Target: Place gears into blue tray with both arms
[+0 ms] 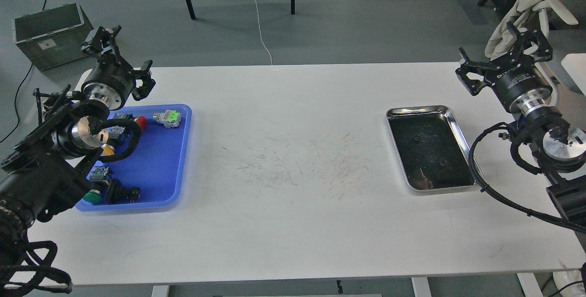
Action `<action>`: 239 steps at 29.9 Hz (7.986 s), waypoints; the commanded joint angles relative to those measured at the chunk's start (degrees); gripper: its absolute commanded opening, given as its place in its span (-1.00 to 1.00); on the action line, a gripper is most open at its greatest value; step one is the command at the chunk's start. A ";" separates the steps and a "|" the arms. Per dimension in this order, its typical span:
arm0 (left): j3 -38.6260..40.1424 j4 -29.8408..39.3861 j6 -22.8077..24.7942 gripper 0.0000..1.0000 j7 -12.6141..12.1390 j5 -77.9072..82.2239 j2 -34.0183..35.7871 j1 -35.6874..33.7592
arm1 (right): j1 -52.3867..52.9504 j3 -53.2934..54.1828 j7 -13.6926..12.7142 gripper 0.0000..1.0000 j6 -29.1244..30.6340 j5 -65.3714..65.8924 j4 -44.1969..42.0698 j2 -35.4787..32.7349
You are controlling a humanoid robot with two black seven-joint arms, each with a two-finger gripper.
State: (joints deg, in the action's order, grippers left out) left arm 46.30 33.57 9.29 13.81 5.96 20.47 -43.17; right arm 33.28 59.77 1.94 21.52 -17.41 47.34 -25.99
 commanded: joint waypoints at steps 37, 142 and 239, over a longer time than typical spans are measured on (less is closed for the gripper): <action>-4.12 -3.52 0.29 0.97 2.10 1.16 2.29 -0.60 | 3.36 -5.63 0.52 0.98 -0.60 5.09 1.53 -1.69; -7.46 -3.60 -0.32 0.97 3.68 1.95 2.90 -0.33 | 15.49 -45.01 -3.26 -0.97 -15.10 114.26 2.31 0.51; -8.77 10.09 -3.48 0.97 4.03 9.50 10.36 -1.21 | 14.36 -16.99 0.78 0.88 -19.42 54.43 4.34 25.99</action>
State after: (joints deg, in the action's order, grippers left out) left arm 37.61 38.39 6.97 17.72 12.91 28.24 -44.32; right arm 47.88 38.56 2.90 -0.44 43.44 51.68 0.00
